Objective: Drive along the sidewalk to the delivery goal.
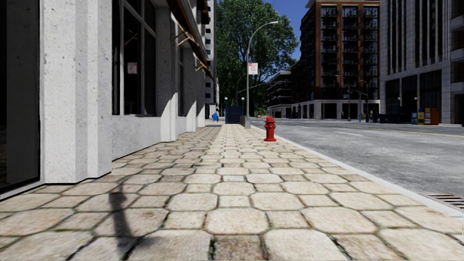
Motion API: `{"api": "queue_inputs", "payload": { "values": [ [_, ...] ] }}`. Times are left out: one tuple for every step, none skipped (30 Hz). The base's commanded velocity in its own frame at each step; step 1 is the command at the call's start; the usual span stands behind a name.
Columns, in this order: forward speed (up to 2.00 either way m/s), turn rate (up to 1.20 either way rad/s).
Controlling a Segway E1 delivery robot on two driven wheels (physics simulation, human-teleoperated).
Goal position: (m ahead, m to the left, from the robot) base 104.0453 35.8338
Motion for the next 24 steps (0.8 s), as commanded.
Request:
{"api": "queue_inputs", "payload": {
  "values": [
    [2.0,0.0],
    [2.0,0.0],
    [2.0,0.0],
    [2.0,0.0],
    [2.0,0.0],
    [2.0,0.0],
    [2.0,0.0],
    [2.0,0.0],
    [2.0,0.0],
    [2.0,0.0],
    [2.0,0.0],
    [2.0,0.0],
    [2.0,0.0],
    [2.0,0.0],
    [2.0,0.0],
    [2.0,0.0],
    [2.0,0.0],
    [2.0,0.0],
    [2.0,0.0],
    [2.0,0.0],
    [2.0,0.0],
    [2.0,0.0],
    [2.0,0.0],
    [2.0,0.0]
  ]
}}
